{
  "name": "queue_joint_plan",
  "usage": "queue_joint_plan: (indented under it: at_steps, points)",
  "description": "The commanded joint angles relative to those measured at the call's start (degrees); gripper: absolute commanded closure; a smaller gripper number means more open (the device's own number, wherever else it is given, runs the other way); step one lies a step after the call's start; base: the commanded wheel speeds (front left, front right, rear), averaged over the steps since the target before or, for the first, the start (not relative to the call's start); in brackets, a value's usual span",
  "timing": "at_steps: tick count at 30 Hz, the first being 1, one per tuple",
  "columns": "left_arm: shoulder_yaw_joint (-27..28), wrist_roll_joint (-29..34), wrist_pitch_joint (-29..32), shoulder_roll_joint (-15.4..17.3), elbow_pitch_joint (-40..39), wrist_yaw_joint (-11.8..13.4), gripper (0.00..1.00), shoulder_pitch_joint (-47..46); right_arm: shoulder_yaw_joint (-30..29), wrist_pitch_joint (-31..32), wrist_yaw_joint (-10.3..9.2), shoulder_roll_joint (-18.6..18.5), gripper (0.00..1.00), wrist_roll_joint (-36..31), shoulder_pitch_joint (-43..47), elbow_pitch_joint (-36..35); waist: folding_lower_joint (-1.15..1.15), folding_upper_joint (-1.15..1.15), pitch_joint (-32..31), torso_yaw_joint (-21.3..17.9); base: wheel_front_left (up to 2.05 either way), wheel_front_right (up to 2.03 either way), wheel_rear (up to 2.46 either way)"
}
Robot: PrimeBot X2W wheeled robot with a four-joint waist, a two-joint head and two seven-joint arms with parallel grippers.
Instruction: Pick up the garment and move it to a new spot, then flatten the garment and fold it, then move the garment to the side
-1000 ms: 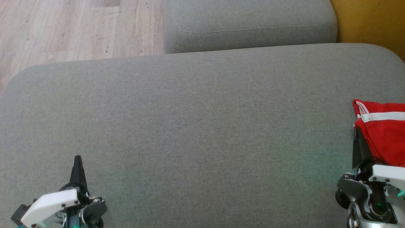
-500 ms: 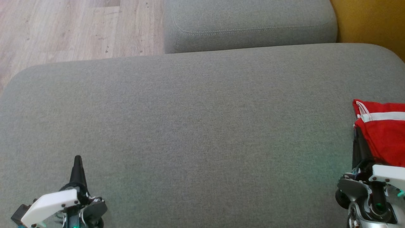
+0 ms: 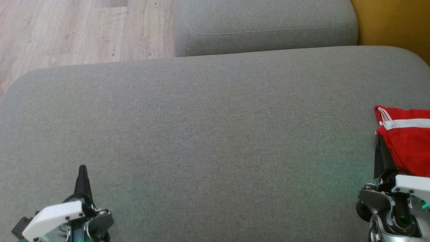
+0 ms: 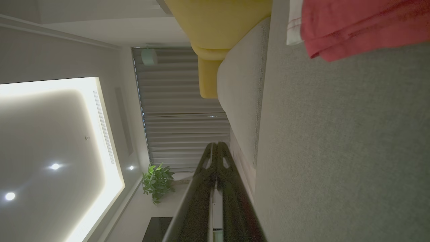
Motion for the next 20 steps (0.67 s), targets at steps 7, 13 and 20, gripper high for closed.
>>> queue_joint_plan:
  at_steps: [7, 13, 20]
  points:
    - [2.1, -0.3, 0.2, 0.4, -2.1, -0.4, 1.0, -2.9, 1.2, 0.3, 0.12, -0.2, 1.0, 0.4, -1.1, -2.2, 0.0, 0.0, 0.0, 0.0, 0.0, 0.0, 0.0]
    - [2.1, -0.3, 0.2, 0.4, -2.1, -0.4, 1.0, -2.9, 1.2, 0.3, 0.12, -0.2, 1.0, 0.4, -1.1, -2.2, 0.0, 0.0, 0.0, 0.0, 0.0, 0.0, 0.0]
    - [2.0, -0.3, 0.2, 0.4, -2.1, -0.4, 1.0, -2.9, 1.2, 0.3, 0.12, -0.2, 1.0, 0.4, -1.1, -2.2, 0.0, 0.0, 0.0, 0.0, 0.0, 0.0, 0.0]
